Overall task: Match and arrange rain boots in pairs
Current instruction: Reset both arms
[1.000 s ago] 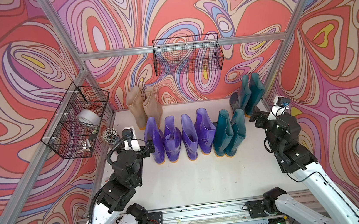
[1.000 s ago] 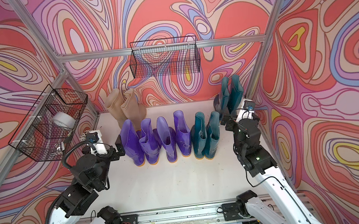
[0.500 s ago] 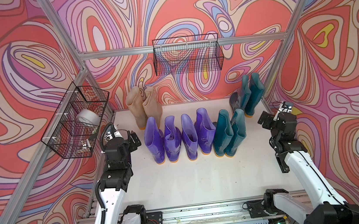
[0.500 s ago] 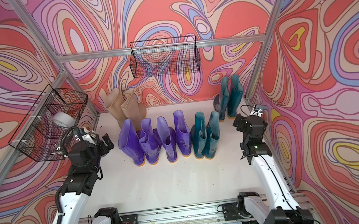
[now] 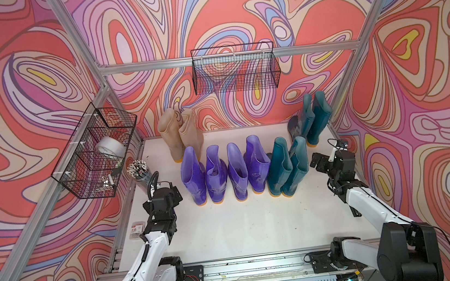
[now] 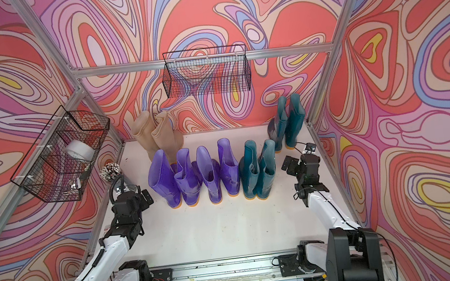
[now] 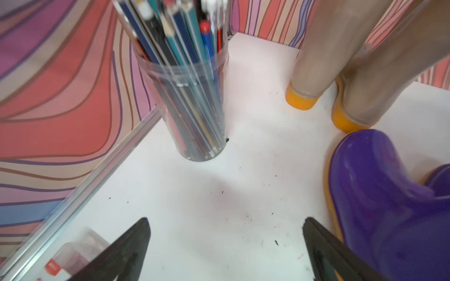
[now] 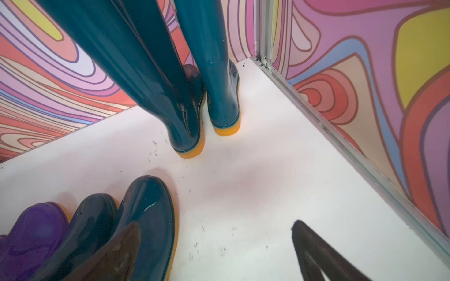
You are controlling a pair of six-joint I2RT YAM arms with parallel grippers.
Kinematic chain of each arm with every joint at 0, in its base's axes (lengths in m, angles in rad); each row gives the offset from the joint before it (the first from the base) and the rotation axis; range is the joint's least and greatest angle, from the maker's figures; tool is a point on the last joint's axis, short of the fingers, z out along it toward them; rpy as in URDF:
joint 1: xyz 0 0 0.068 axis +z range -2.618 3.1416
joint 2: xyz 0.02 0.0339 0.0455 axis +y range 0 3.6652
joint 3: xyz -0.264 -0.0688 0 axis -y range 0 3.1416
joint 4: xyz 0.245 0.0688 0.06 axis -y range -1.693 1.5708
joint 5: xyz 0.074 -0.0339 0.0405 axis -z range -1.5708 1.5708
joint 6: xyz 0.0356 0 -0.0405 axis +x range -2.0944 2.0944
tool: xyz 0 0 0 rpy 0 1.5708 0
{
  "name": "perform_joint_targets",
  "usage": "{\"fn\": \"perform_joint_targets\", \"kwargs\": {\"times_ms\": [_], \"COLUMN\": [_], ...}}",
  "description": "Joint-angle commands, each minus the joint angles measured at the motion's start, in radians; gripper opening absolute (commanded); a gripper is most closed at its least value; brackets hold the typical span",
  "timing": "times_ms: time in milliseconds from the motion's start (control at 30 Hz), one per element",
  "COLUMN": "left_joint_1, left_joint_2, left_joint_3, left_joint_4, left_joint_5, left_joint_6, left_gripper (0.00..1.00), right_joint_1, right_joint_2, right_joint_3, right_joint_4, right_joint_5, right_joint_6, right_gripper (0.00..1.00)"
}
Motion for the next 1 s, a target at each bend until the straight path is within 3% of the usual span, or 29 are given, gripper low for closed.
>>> {"fn": "perform_joint_targets", "kwargs": {"times_ms": [0, 167, 300, 433, 500, 567, 633, 700, 767, 833, 900, 933, 967], "left_joint_1": [0.004, 0.004, 0.004, 0.004, 0.004, 0.001, -0.004, -0.005, -0.004, -0.005, -0.004, -0.005, -0.005], "left_joint_2": [0.083, 0.282, 0.342, 0.494, 0.485, 0.575, 0.542, 0.578, 0.545, 0.574, 0.549, 0.551, 0.567], "left_joint_3": [-0.099, -0.024, -0.005, -0.038, 0.023, 0.049, 0.089, 0.063, 0.082, 0.062, 0.077, 0.075, 0.066], "left_joint_4": [0.486, 0.564, 0.596, 0.842, 0.675, 0.753, 0.601, 0.721, 0.622, 0.717, 0.644, 0.651, 0.701], "left_joint_5": [0.035, 0.112, 0.105, 0.121, 0.162, 0.148, 0.175, 0.168, 0.159, 0.156, 0.159, 0.159, 0.158], "left_joint_6": [0.025, 0.173, 0.192, 0.223, 0.219, 0.239, 0.233, 0.251, 0.230, 0.244, 0.231, 0.233, 0.242], "left_gripper": [1.00, 1.00, 1.00, 1.00, 1.00, 1.00, 1.00, 1.00, 1.00, 1.00, 1.00, 1.00, 1.00], "right_joint_1": [-0.003, -0.004, -0.004, -0.003, -0.004, -0.003, -0.002, 0.004, 0.010, 0.042, 0.060, 0.064, 0.066], "right_joint_2": [0.025, 0.049, 0.121, 0.277, 0.300, 0.365, 0.432, 0.428, 0.431, 0.431, 0.504, 0.561, 0.531], "right_joint_3": [-0.035, -0.079, -0.181, -0.256, -0.241, -0.249, -0.283, -0.298, -0.284, -0.262, -0.263, -0.280, -0.317], "right_joint_4": [0.083, 0.173, 0.453, 0.815, 0.831, 0.919, 1.062, 1.071, 1.048, 1.010, 1.088, 1.213, 1.213], "right_joint_5": [-0.072, -0.091, -0.077, -0.045, -0.020, 0.023, 0.034, 0.050, 0.068, 0.112, 0.070, 0.051, 0.084], "right_joint_6": [0.018, -0.025, -0.047, -0.023, -0.063, -0.055, -0.057, -0.054, -0.062, -0.083, -0.118, -0.134, -0.117], "right_gripper": [0.98, 0.98, 0.98, 0.98, 0.98, 0.98, 0.98, 0.98, 0.98, 0.98, 0.98, 0.98, 0.98]}}
